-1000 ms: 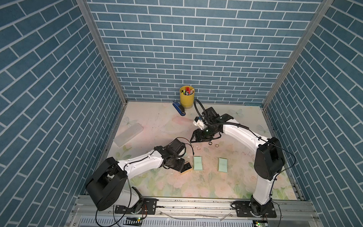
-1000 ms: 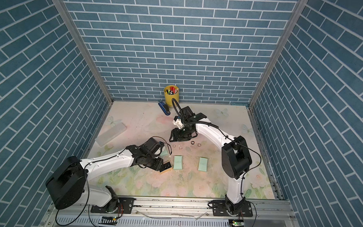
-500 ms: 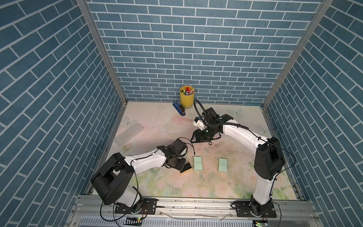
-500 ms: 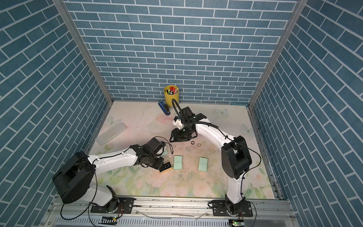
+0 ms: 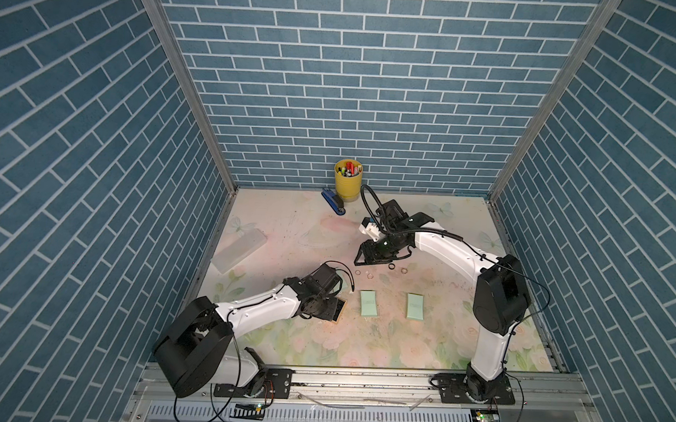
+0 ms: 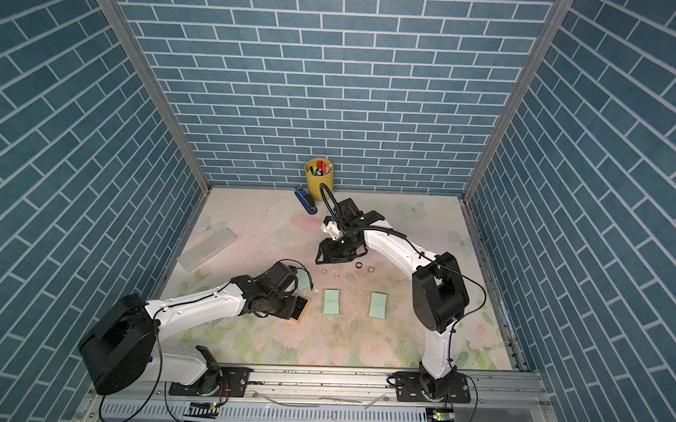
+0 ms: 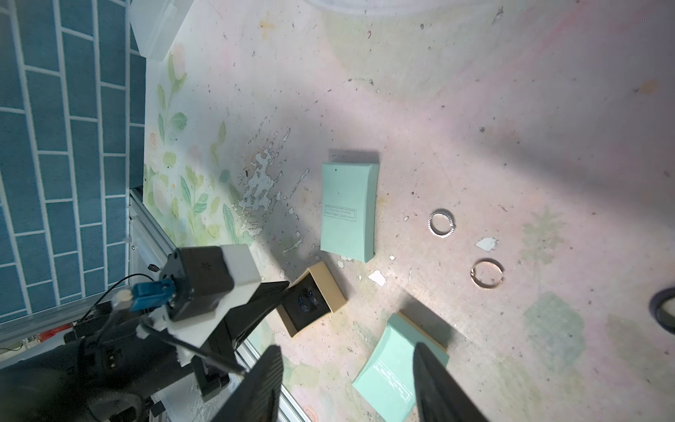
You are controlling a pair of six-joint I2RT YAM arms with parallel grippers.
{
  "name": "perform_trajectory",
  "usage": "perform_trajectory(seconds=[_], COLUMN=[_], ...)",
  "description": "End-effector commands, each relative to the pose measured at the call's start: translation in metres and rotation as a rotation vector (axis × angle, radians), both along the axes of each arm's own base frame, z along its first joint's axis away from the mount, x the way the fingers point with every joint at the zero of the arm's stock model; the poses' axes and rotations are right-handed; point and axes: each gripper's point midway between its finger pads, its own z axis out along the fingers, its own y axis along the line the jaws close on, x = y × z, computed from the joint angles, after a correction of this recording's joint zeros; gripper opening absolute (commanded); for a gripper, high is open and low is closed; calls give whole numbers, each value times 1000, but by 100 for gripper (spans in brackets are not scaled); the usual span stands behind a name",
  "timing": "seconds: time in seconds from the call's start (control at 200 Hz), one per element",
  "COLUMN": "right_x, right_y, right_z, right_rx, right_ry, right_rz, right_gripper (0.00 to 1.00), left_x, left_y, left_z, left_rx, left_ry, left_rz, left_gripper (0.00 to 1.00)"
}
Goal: Take the rings out of the lift-off lid box
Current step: Move the jewelry box to the center of the board, then take out the ring from the jewelry box.
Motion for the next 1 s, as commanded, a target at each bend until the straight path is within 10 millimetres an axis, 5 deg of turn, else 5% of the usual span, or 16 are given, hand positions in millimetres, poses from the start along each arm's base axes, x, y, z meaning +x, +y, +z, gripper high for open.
perform_trajectory(seconds=[0.0,0.39,0.65,0.995], right_x=[-11,-70,-83,-98], right_y=[12,58,67,77], right_z=[0,-16,-31,-57], right_rx=[23,105,96,24], right_ry=[6,-7,-28,-76], right_rz=[48,277,359,489], right_gripper=[58,42,35,33], left_x=[-7,6,-9,-24], left_y=[33,37,41,52], left_z=[0,6,35,37], left_rx=[135,108,-58,-170], left_ry=[-2,-31,-19,47], left_rz=[85,147,230,484], left_gripper=[11,12,46,42])
